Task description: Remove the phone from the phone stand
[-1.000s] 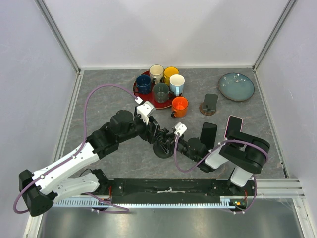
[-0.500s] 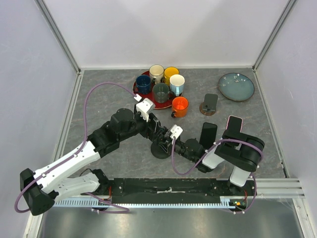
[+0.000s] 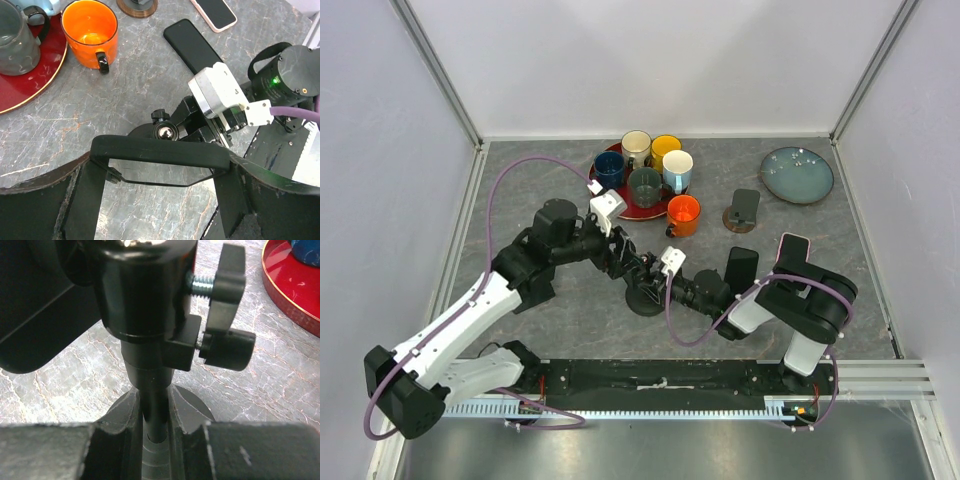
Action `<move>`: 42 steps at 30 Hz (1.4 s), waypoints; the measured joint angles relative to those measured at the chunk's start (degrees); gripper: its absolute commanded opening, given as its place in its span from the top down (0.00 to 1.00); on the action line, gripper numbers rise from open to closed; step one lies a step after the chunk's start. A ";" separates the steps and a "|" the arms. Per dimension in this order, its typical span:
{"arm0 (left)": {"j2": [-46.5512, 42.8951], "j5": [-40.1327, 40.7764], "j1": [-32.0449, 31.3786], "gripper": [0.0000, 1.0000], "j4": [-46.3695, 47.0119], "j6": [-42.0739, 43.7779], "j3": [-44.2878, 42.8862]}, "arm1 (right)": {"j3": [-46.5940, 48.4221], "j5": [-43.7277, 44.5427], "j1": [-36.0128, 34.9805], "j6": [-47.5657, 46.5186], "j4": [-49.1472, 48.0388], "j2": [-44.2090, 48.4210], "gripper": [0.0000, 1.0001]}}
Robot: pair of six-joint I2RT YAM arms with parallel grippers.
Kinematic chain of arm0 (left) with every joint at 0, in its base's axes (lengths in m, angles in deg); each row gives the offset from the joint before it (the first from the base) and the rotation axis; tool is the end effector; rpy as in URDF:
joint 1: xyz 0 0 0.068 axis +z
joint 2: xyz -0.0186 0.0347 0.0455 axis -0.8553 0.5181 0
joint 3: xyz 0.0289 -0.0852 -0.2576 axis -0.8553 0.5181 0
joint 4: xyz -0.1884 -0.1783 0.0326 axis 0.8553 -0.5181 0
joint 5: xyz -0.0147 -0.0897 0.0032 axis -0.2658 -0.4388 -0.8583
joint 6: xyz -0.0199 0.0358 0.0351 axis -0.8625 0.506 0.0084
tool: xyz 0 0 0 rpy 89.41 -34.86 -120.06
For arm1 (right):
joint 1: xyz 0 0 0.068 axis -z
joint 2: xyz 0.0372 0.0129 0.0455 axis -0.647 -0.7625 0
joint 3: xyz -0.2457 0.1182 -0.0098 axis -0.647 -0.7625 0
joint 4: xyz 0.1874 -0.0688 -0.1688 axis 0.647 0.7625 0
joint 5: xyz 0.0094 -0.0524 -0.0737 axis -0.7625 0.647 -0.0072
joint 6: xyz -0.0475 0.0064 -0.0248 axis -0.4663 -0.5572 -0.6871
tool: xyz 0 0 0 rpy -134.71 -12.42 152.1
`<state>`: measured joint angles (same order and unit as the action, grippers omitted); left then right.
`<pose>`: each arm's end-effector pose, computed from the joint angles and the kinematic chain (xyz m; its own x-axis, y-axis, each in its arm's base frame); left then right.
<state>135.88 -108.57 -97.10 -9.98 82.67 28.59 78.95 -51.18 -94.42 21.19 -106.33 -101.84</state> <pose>0.1724 -0.1515 0.3283 -0.3828 0.2325 -0.8941 0.8003 0.5670 -0.1951 0.1621 0.2288 0.1336 -0.1133 -0.0557 -0.9920 -0.8488 0.5244 0.0675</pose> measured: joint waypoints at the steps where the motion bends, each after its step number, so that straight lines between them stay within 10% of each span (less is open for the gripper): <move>1: 0.00 -1.42 0.72 0.98 -0.09 0.39 0.04 | 0.11 -0.68 0.26 -0.09 0.22 0.00 1.00; 42: -1.90 -21.49 13.33 0.98 -13.86 12.50 -2.36 | 2.71 -8.70 1.68 -1.25 1.44 -1.29 1.00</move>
<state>133.98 -130.05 -83.77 -23.84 95.17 26.23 81.66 -59.88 -92.74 19.95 -104.88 -103.13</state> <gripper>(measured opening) 0.829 0.253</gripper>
